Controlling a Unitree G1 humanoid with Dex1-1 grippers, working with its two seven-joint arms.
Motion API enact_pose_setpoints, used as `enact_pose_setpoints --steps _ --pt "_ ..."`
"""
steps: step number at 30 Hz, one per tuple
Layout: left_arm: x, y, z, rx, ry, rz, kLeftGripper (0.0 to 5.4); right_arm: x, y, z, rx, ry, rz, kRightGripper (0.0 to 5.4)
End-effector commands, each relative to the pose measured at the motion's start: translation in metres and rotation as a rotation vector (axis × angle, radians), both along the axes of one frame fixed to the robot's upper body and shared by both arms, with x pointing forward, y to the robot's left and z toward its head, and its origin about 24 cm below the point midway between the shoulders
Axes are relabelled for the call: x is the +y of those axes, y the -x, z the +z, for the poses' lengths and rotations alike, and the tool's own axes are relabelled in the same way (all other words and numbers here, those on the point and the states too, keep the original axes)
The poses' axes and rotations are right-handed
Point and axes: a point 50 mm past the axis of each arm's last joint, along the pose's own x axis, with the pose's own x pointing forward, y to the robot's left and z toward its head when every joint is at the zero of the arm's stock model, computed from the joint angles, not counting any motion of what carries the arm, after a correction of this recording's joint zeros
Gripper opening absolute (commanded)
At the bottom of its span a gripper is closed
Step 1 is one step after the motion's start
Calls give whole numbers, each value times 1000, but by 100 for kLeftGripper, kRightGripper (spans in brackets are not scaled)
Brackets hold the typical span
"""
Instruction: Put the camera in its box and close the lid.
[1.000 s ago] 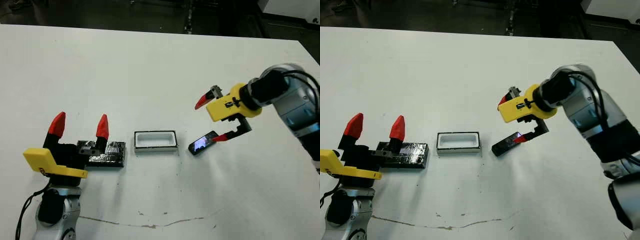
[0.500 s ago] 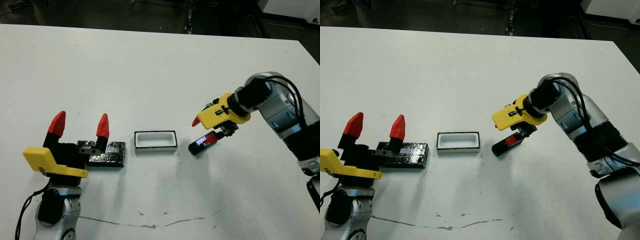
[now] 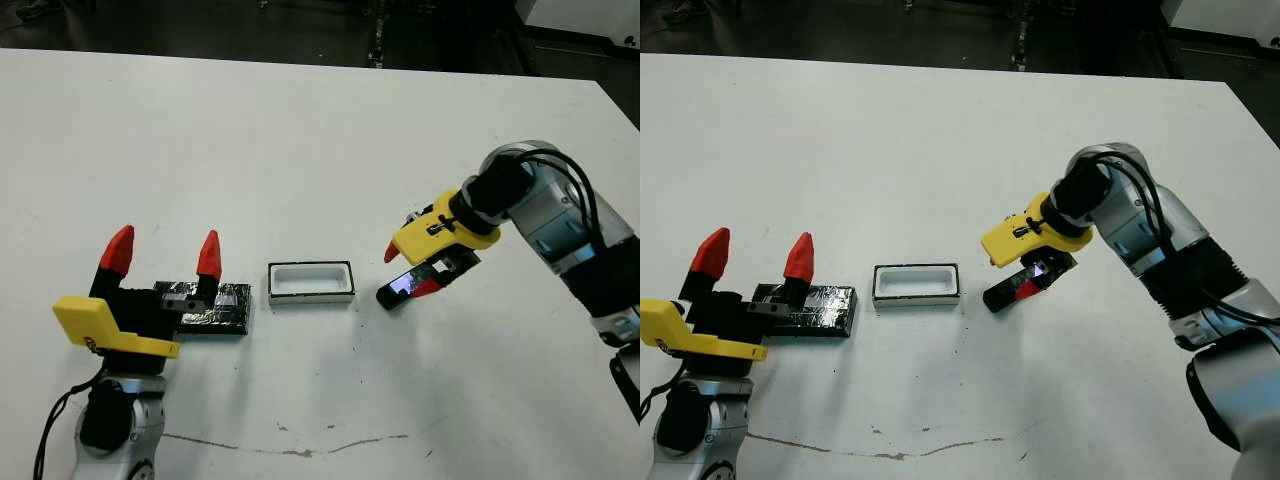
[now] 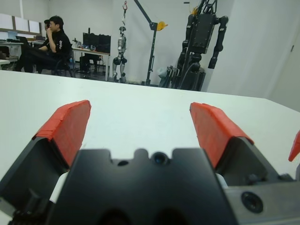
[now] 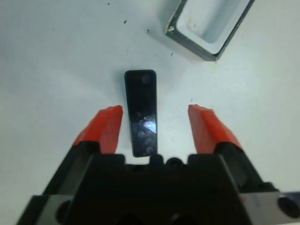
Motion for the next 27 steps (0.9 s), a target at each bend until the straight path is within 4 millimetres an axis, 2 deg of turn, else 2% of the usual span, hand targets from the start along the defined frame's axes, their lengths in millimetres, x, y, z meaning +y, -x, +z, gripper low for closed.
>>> enact_pose_setpoints --steps 1,8,27 --pt "0 1 -3 16 -1 5 540 -3 -1 6 -16 26 24 434" --pt "-1 3 -2 17 1 5 540 0 1 3 -15 50 39 539" --pt "-2 5 -3 24 -22 17 540 -4 4 -19 40 54 6 539"
